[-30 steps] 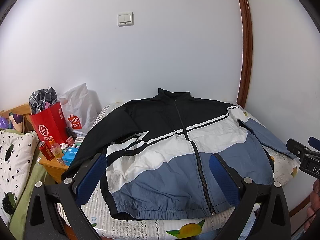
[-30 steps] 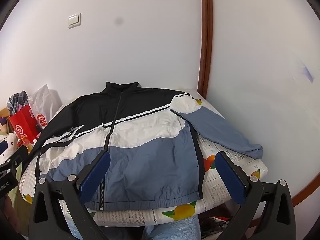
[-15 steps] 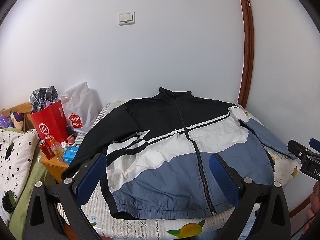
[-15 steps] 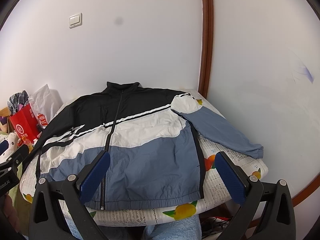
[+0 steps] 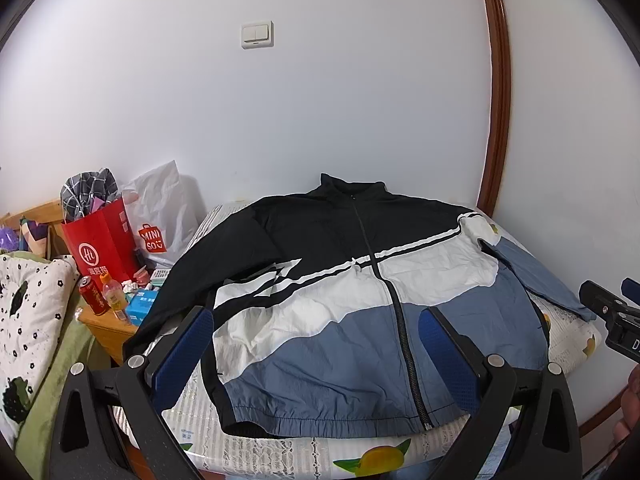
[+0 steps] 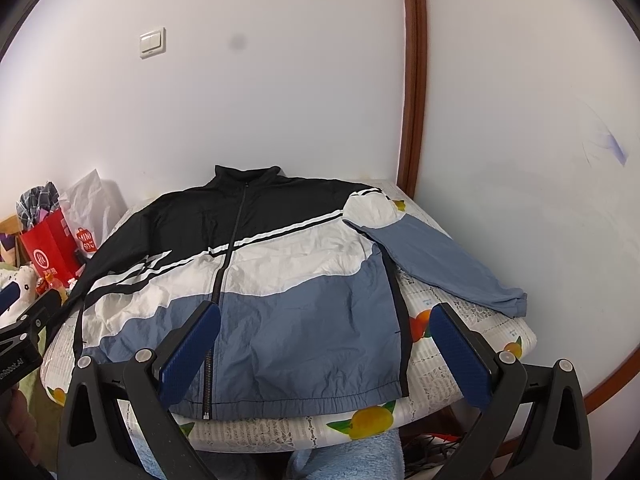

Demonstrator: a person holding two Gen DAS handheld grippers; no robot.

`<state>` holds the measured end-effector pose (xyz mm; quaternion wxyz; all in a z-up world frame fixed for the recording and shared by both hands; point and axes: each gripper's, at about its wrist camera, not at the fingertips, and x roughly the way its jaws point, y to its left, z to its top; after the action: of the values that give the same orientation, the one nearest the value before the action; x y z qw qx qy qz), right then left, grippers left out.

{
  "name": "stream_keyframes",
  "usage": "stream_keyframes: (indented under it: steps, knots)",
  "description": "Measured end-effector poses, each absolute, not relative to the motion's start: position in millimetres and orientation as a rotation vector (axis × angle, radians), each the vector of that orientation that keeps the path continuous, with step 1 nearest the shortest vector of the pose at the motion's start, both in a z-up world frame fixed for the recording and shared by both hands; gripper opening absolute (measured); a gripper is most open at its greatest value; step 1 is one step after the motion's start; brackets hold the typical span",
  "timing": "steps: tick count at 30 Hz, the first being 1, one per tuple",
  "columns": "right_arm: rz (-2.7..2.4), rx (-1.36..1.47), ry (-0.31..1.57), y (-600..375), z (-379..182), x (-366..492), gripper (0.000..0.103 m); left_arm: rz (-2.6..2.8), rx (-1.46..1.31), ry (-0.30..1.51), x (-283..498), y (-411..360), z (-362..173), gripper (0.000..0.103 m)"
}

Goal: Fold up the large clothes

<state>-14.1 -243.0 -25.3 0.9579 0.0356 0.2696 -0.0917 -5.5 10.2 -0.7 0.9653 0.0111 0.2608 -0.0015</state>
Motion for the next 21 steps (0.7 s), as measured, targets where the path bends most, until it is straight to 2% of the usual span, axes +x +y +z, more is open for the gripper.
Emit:
stream_keyframes:
  steps: [21]
  knots:
    - [-0.186,0.07,0.545,-243.0,-24.5,-15.3,0.103,-0.004,0.021,0.527,-5.1,11.5,0.2,0.103]
